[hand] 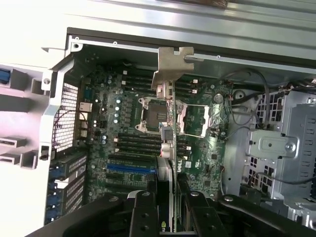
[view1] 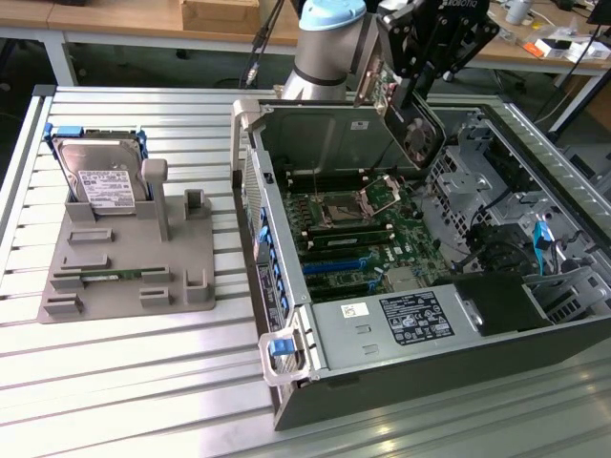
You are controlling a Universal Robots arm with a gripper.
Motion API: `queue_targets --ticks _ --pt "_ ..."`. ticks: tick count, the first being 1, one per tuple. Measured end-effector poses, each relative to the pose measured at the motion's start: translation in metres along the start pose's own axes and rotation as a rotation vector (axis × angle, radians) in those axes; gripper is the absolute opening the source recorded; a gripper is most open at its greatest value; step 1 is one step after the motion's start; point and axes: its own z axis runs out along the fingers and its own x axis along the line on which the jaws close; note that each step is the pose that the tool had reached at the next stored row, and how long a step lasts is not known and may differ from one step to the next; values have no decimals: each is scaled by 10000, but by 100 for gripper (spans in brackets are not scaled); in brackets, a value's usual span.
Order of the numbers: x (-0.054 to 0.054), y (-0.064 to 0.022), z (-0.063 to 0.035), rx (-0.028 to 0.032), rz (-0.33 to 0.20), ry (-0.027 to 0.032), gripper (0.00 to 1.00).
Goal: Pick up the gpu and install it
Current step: 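Insert the gpu into the slot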
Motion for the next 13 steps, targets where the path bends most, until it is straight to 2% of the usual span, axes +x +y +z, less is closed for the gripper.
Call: queue_targets --ticks 13 --pt "0 0 2 -19 -785 28 27"
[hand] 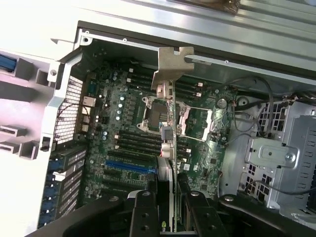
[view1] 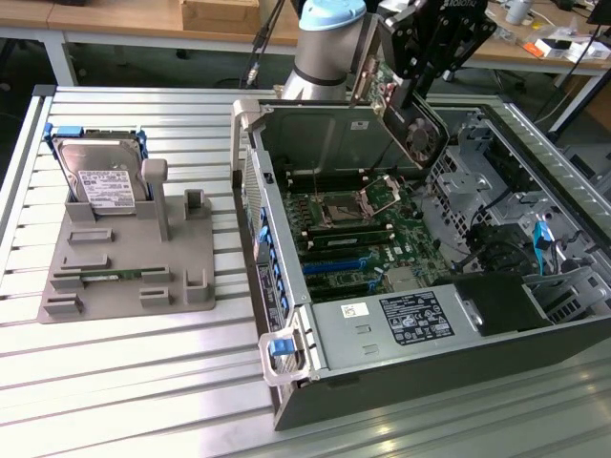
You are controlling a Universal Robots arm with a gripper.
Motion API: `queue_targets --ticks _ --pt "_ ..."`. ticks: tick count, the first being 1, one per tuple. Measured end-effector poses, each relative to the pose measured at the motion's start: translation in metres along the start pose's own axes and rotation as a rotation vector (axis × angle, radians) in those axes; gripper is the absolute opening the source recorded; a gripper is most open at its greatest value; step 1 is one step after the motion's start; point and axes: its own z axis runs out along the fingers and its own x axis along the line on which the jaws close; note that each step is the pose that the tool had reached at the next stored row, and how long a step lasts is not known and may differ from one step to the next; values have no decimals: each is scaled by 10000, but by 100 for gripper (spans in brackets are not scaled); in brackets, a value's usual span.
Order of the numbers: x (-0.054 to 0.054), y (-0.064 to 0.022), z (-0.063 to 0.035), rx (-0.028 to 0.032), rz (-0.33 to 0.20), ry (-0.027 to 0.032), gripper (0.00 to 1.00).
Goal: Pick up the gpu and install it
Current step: 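Insert the gpu into the slot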
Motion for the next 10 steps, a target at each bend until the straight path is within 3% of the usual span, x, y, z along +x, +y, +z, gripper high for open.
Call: queue_targets --ticks 10 --pt "0 0 1 -16 -633 22 27"
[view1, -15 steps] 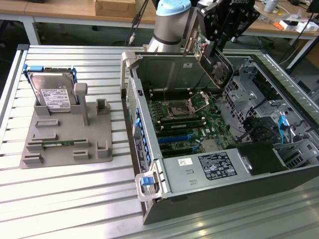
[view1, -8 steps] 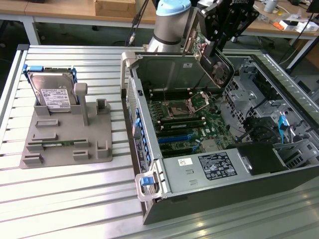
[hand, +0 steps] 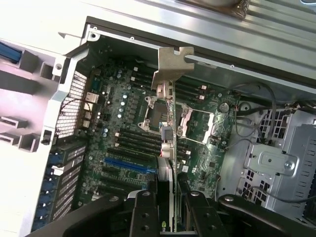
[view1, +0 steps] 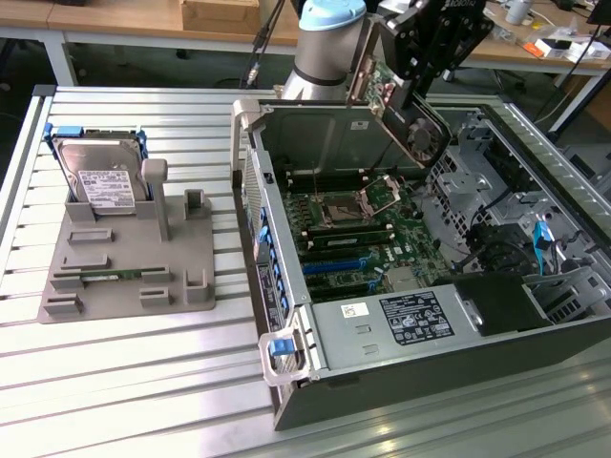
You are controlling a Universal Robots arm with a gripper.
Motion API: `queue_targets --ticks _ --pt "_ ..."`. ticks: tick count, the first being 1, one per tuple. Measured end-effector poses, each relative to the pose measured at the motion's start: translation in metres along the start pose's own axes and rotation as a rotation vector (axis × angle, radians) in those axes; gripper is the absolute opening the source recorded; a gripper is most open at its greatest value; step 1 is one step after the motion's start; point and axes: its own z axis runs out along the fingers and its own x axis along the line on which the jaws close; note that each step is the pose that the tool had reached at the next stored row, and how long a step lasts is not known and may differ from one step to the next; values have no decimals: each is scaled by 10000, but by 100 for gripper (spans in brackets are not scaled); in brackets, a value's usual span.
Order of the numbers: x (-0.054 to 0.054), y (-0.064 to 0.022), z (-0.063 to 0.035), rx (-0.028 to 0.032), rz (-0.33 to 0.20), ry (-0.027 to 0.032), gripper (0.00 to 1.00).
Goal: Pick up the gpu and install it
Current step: 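Insert the gpu into the slot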
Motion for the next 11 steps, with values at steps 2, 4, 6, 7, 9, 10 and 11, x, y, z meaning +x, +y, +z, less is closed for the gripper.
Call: queue_targets --ticks 2,4,6,7,9,10,11 --pt "0 0 0 -3 -117 4 27" --pt "0 0 1 -6 -206 7 27" --pt "0 0 1 -9 -375 13 27" --pt "0 0 1 -11 -424 15 27" --pt "0 0 2 -15 -600 21 27" --pt "0 0 2 -17 -664 23 27" --pt "0 0 2 -18 -711 24 27"
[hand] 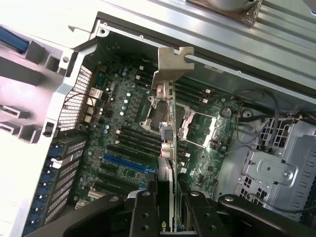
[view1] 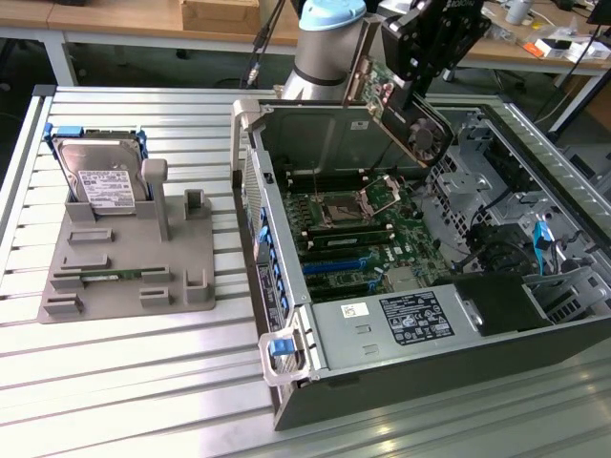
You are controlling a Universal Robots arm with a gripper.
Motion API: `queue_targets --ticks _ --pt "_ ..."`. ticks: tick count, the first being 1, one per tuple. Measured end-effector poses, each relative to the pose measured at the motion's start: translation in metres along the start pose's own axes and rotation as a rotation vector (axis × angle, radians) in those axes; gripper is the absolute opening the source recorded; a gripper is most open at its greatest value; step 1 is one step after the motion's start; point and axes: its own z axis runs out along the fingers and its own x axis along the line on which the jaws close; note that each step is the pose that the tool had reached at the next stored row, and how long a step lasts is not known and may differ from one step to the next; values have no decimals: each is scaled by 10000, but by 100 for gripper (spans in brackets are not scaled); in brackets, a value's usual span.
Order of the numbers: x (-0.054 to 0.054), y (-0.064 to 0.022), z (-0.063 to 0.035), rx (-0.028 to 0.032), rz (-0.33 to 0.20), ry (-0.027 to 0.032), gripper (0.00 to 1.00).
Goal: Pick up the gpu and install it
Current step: 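Insert the gpu into the slot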
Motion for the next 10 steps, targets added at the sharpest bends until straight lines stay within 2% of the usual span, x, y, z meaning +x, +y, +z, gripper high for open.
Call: queue_targets --ticks 10 --pt "0 0 1 -17 -653 23 27"
